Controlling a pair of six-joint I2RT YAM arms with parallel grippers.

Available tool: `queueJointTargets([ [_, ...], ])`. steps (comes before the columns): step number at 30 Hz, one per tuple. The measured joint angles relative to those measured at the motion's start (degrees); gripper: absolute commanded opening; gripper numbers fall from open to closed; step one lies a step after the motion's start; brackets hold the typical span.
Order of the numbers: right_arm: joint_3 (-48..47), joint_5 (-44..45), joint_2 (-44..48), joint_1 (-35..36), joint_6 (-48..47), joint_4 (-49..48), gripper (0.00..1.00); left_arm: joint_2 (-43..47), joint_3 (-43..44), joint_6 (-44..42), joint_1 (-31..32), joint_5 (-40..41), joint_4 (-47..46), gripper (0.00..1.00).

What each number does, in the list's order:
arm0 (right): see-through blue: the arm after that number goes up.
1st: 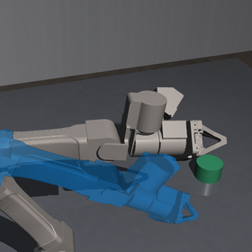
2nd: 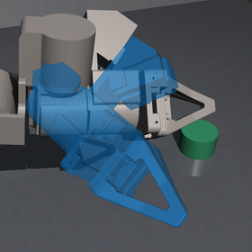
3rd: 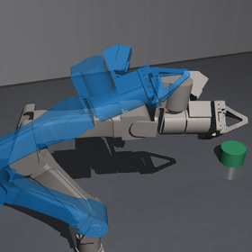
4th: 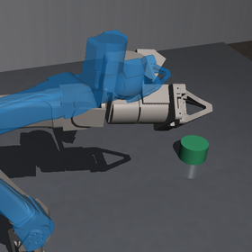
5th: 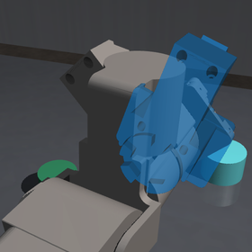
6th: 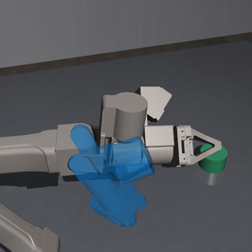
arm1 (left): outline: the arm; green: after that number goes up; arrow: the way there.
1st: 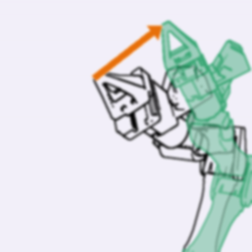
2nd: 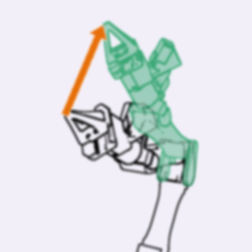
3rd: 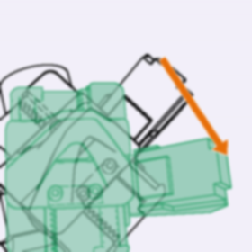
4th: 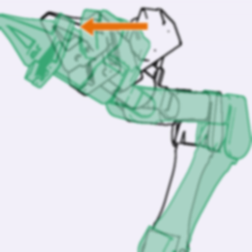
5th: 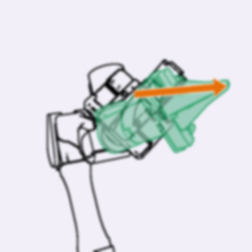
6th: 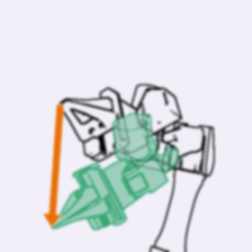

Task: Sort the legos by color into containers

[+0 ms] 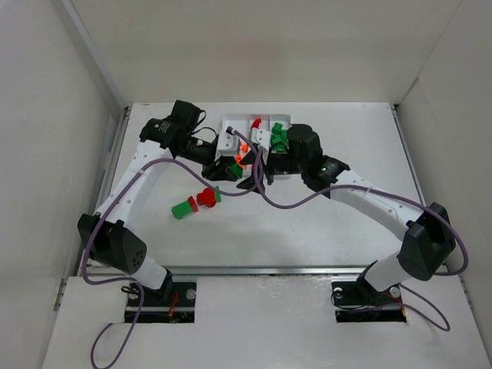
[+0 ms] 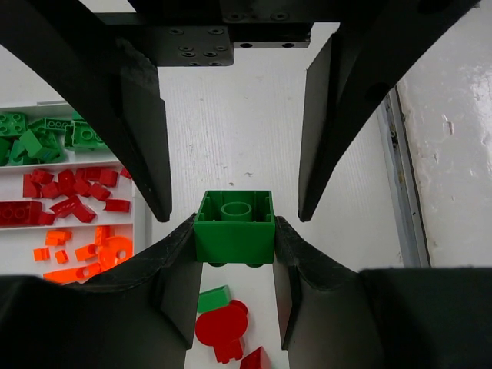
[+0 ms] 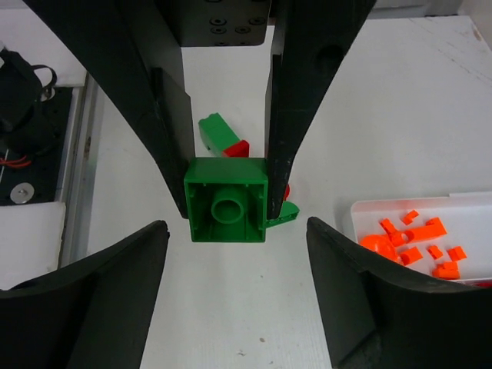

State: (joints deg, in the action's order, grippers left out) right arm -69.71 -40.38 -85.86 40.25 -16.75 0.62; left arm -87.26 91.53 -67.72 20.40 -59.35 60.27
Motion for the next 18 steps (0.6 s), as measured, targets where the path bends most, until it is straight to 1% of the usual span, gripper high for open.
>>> queueJointTargets([
  [1,-0.2,0.0,0.0,0.1,0.0,0.0,0.71,0.0,0.0,0.3,0.1,0.0,-0.3,0.0],
  [4,-0.9,0.0,0.0,0.1,0.2,0.0,0.63,0.0,0.0,1.0,0.5,0.0,-0.8,0.0],
  [5,-1.1,0.0,0.0,0.1,0.2,0.0,0.58,0.0,0.0,1.1,0.5,0.1,-0.9,0.0],
  [7,-1.2,-0.3,0.0,0.1,0.5,0.1,0.52,0.0,0.0,1.2,0.5,0.3,-1.5,0.0],
  [8,-1.2,-0.3,0.0,0.1,0.5,0.2,0.45,0.0,0.0,1.3,0.5,0.5,-1.5,0.0],
  [11,-1.2,-0.4,0.0,0.1,0.6,0.4,0.37,0.0,-0.1,1.3,0.5,0.7,-1.7,0.0],
  [12,-1.2,-0.4,0.0,0.1,0.6,0.4,0.3,0.0,-0.1,1.4,0.6,0.7,-1.7,0.0],
  [13,-1.2,-0.4,0.0,0.1,0.6,0.4,0.27,0.0,-0.1,1.4,0.7,0.9,-1.7,0.0],
  [15,-1.2,-0.4,0.0,0.1,0.6,0.5,0.24,0.0,-0.1,1.4,0.8,1.1,-1.7,0.0],
  [18,-1.2,-0.3,0.0,0.1,0.6,0.5,0.12,0.1,-0.2,1.4,0.9,1.3,-1.8,0.0],
])
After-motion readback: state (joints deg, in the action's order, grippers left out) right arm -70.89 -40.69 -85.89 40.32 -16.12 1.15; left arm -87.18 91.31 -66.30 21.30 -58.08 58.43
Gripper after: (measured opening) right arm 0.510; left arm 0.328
